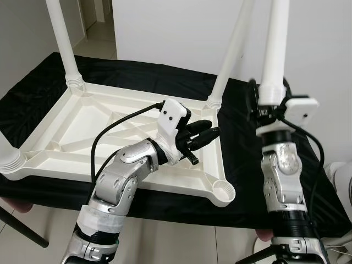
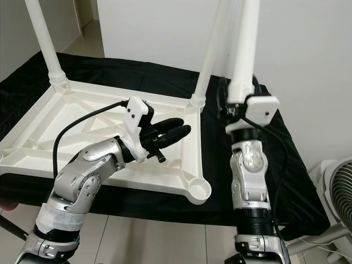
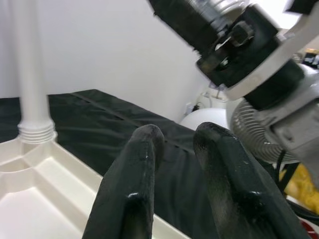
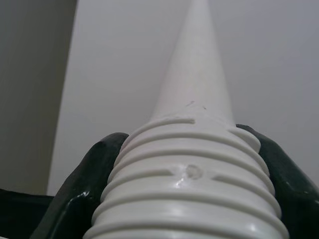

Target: Building children table

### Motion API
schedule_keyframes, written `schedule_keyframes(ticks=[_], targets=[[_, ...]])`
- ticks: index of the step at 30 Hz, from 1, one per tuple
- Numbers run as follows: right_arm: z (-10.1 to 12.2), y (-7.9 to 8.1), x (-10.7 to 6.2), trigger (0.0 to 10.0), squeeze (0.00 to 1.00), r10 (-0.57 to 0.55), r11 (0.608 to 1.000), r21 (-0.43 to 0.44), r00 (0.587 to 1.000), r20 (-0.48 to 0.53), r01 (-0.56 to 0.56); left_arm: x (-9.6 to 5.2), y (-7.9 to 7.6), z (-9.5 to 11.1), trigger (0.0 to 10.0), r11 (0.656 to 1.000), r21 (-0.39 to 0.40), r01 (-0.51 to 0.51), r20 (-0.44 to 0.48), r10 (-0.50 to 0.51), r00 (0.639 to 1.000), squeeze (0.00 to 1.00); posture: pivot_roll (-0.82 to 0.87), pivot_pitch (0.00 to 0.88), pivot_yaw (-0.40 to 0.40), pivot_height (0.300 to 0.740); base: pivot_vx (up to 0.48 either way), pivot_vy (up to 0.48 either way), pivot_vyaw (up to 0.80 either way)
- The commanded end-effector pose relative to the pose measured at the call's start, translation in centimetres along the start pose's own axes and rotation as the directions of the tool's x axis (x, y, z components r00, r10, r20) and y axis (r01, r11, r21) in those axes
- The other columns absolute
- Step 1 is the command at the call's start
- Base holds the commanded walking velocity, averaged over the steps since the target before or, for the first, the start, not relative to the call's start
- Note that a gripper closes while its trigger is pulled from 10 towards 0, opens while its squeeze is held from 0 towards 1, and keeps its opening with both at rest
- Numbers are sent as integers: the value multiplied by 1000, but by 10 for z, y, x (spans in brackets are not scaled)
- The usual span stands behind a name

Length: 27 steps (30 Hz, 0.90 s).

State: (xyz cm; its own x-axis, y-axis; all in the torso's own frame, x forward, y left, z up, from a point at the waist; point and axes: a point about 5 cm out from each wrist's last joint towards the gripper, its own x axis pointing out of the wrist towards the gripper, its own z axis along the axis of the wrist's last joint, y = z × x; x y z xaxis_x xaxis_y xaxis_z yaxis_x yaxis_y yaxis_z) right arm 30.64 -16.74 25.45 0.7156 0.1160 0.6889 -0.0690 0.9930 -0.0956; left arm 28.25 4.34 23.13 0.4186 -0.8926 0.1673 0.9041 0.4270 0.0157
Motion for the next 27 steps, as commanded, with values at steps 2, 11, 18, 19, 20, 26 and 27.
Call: schedule_keyframes(ticks=[2,11,18,19,20,26,27], targets=[[11,1,7,10000,0,28,999,-21,999,43,-27,1,-4,6,10000,992,4,126,3,-126,992,0,-54,0,-73,740,0,0,0],[2,15,-7,10000,0,150,988,-31,988,-22,-150,-5,6,12,10000,990,-86,109,23,-108,994,1000,-49,0,-76,740,0,0,0],[-8,22,-35,10000,0,227,973,-14,967,-114,-230,-11,11,17,10000,984,-130,118,38,-114,993,1000,-53,4,-77,740,0,0,0],[-8,22,-35,10000,0,227,973,-14,967,-114,-230,-11,11,17,10000,984,-130,118,38,-114,993,1000,-53,4,-77,740,0,0,0],[-12,26,-45,10000,0,269,962,-4,951,-150,-272,-13,17,15,10000,973,-199,119,53,-111,992,1000,-61,7,-73,740,0,0,0],[-18,33,-60,10000,0,321,946,16,926,-201,-324,-11,30,6,10000,947,-316,52,41,-41,998,1000,-64,8,-71,740,0,0,0],[-18,33,-60,10000,0,321,946,16,926,-201,-324,-11,30,6,10000,947,-316,52,41,-41,998,1000,-64,8,-71,740,0,0,0]])
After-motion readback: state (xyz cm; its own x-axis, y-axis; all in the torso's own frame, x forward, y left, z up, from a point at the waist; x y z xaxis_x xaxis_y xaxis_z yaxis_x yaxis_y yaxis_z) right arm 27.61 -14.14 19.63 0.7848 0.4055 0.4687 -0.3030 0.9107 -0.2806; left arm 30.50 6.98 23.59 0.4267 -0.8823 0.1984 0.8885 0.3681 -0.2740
